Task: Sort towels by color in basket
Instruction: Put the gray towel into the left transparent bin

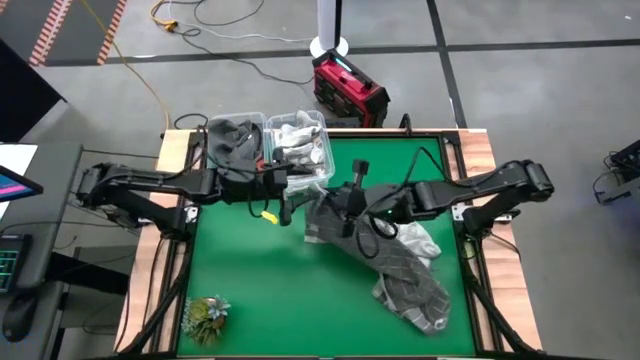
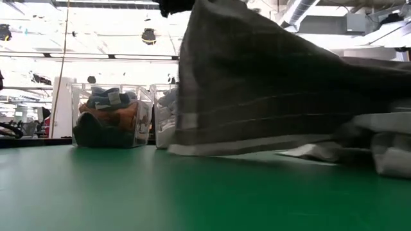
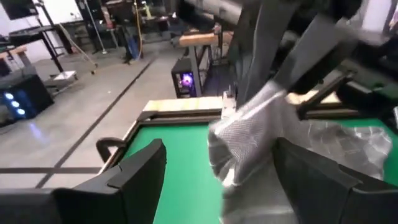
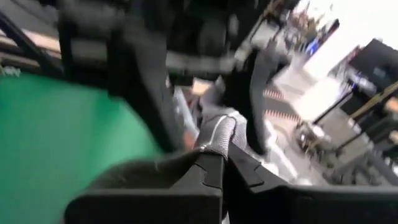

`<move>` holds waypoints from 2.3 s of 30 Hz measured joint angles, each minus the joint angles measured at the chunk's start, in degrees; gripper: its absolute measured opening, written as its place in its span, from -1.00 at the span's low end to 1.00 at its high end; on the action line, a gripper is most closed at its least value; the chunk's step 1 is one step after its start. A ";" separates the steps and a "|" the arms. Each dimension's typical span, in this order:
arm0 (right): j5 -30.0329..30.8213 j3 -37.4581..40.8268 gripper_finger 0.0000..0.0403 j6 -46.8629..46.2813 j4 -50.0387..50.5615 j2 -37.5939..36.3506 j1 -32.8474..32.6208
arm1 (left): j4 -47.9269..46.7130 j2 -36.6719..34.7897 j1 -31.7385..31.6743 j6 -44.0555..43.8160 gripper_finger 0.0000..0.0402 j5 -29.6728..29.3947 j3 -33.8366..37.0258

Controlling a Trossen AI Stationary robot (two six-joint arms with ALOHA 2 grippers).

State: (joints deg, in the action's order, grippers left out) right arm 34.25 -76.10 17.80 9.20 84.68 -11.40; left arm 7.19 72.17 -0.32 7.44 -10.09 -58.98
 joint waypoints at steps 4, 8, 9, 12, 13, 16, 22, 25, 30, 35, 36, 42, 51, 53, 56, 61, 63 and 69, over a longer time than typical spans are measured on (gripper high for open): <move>0.01 -2.38 -0.90 4.34 -2.98 0.00 -1.80 | 2.50 1.51 -0.13 0.47 0.42 0.95 0.01; -0.01 -4.35 -0.90 8.66 -7.21 0.00 -3.40 | 7.60 3.73 -0.17 0.70 0.42 8.07 0.07; -0.05 -4.50 -0.90 9.85 -8.47 -0.02 -3.56 | 9.58 4.55 -0.17 0.68 0.42 10.82 -0.11; -0.08 -5.10 -0.90 13.19 -12.33 0.02 -3.71 | 12.22 6.85 0.04 0.65 0.42 16.74 0.01; -0.08 -5.45 -0.90 14.18 -13.63 0.02 -3.84 | 13.96 7.73 0.12 0.62 0.42 17.70 -0.08; -0.05 -6.59 -0.90 17.51 -16.86 0.00 -4.27 | 17.82 10.20 0.27 -0.37 0.42 20.51 0.00; 0.02 -7.83 -0.89 19.67 -16.87 0.00 -4.34 | 22.60 12.41 0.36 0.69 0.39 26.52 0.00; 0.06 -8.25 -0.86 20.22 -17.14 0.00 -4.32 | 23.22 12.41 0.40 1.30 0.24 26.63 0.00; 0.70 -8.41 -0.82 20.05 -16.56 0.00 -2.91 | 23.54 12.41 0.63 1.32 -0.27 29.74 0.00; 3.21 -8.41 -0.76 16.73 -10.16 -0.04 -1.40 | 22.39 12.14 1.44 2.51 -0.92 31.01 0.02; 4.22 -8.41 -0.73 15.90 -8.21 -0.20 -1.19 | 22.18 11.84 1.49 2.60 -0.94 31.58 0.02; 6.88 -8.41 -0.35 5.78 4.51 -3.91 -1.14 | 22.02 5.21 1.49 5.29 -0.97 34.36 0.02; 6.85 -8.45 0.26 -11.62 22.75 -8.41 -1.13 | 22.48 -5.90 -0.67 13.27 -0.99 22.89 0.02; 6.85 -8.45 0.29 -15.98 26.50 -8.40 -1.13 | 23.10 -7.65 -2.30 13.46 -0.99 20.27 0.01; 6.85 -8.43 0.29 -22.30 31.49 -7.75 -1.13 | 22.40 -10.39 -5.10 12.36 -0.99 17.66 -0.83; 6.85 -5.37 0.29 -26.97 33.75 -6.56 -1.16 | 21.98 -14.22 -9.26 12.76 -0.99 11.21 -3.78; 6.96 -3.70 0.29 -27.45 32.81 -5.88 -0.93 | 22.06 -15.17 -10.93 14.62 -0.98 9.13 -4.75; 7.81 0.74 0.29 -28.23 30.18 -4.73 0.21 | 28.37 -15.98 -14.76 26.60 -0.98 5.53 -7.28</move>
State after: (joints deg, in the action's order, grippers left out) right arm 42.06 -75.36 -10.43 39.38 79.95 -11.19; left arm 35.56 56.18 -15.08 34.04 -4.56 -66.26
